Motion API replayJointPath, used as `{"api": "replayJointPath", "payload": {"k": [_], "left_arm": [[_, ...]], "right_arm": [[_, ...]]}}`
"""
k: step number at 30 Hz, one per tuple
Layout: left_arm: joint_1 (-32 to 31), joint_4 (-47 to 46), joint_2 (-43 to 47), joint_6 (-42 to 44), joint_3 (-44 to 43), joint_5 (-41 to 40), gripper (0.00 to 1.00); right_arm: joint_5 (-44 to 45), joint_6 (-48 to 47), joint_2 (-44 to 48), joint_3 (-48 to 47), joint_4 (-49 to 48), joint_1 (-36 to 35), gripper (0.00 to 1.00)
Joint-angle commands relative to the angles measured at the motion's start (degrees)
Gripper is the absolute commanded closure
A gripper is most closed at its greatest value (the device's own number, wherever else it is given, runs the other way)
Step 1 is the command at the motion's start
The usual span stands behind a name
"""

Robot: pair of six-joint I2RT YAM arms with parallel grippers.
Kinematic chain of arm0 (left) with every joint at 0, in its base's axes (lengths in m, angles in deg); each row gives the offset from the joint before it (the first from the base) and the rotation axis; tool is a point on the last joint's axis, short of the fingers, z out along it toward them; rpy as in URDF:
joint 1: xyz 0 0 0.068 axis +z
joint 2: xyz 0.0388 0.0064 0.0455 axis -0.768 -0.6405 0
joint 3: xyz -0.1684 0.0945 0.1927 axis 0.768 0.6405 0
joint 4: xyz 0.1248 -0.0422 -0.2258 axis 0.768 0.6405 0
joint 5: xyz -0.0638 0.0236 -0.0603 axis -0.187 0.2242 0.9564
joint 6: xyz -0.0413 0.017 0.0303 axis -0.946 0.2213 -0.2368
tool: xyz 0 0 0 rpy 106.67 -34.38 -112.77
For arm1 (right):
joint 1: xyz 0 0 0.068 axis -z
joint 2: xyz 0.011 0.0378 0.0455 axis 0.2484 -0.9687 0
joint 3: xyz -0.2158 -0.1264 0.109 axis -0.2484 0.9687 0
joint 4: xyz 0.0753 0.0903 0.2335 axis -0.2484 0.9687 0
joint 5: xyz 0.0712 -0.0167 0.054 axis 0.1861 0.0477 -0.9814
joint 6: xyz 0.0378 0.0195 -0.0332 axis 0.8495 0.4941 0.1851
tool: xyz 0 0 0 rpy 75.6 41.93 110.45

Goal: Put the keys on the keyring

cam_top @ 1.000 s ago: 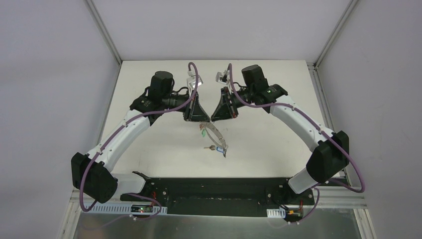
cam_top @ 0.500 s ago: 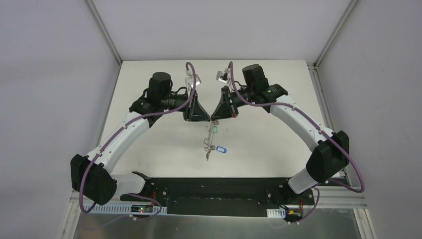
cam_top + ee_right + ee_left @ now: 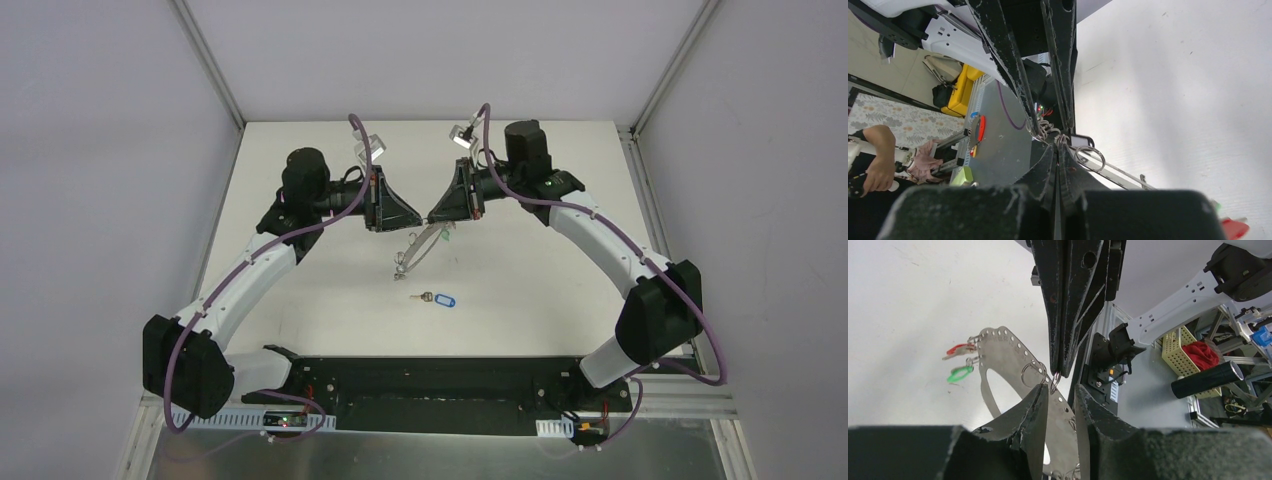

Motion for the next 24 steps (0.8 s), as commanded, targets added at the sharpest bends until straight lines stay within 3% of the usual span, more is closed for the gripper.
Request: {"api": "replayJointPath", "payload": {"k": [1,15,24], "left_arm": [[0.0,-6.1,1.4,-2.7,0.6,2.2,0.75],[-0.1,-7.0,0.9,-1.9,1.4,2.1,0.71],[-1.0,-7.3,0.2,-1.9,1.3,2.6,0.82]], "right_arm": [[-2.2,4.5,2.4,-0.1,-5.7,0.3,1.00],[-5.4,11.3,2.0,1.7,-13.7,0.8,1.00],[-5.2,13.5,1.4,1.8,-15.9,0.8,1.00]]}}
